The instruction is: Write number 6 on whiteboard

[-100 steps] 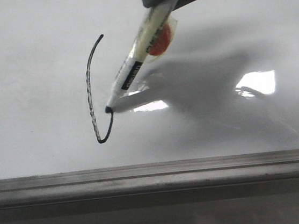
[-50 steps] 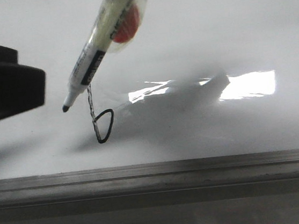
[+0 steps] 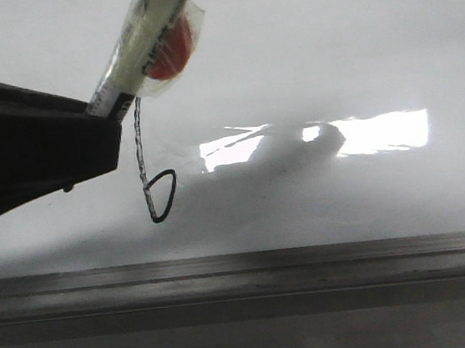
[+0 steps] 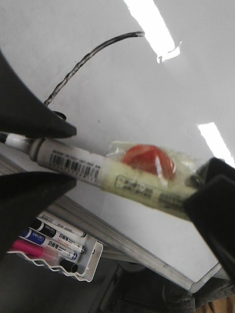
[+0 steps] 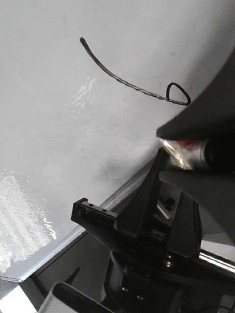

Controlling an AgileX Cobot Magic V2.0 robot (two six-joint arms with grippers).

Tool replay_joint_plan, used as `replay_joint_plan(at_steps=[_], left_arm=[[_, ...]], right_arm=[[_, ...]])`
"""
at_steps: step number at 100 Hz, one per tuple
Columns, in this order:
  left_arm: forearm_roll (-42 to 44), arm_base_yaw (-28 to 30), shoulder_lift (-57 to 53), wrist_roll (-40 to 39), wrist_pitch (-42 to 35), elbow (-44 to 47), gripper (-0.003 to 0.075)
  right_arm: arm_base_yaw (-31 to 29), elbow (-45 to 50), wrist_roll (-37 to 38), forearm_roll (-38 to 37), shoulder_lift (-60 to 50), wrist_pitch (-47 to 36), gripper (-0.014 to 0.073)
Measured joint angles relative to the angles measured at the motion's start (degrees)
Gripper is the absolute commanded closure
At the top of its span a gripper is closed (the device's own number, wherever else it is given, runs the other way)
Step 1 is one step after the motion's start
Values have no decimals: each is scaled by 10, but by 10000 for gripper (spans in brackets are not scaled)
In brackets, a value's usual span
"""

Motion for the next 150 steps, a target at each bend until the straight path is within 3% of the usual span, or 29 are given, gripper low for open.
replay_joint_plan(at_steps=[13, 20, 37, 44, 80, 102, 109, 119, 126, 133, 150], left_arm=[[12, 0, 0, 5, 1, 0, 741], [13, 0, 0, 5, 1, 0, 741], [10, 0, 0, 0, 2, 0, 741], [-24, 0, 0, -21, 4, 0, 741], [-420, 0, 1, -58, 48, 0, 741], [-472, 0, 1, -60, 48, 0, 730], [-472, 0, 1, -60, 48, 0, 647], [-470, 0, 1, -60, 48, 0, 401], [-470, 0, 1, -60, 47, 0, 272], [-470, 0, 1, -60, 46, 0, 230], [-465, 0, -1, -60, 35, 0, 241]], right_arm=[[0, 0, -1, 0, 1, 0, 653], [0, 0, -1, 0, 1, 0, 594], [0, 0, -1, 0, 1, -1, 174], [0, 0, -1, 1, 1, -3, 92], [-7, 0, -1, 1, 1, -14, 167], [-7, 0, -1, 1, 1, -14, 167], [-7, 0, -1, 1, 1, -14, 167], [-7, 0, -1, 2, 1, -14, 167], [-7, 0, -1, 2, 1, -14, 167], [-7, 0, -1, 2, 1, -14, 167], [-7, 0, -1, 3, 1, -14, 172]])
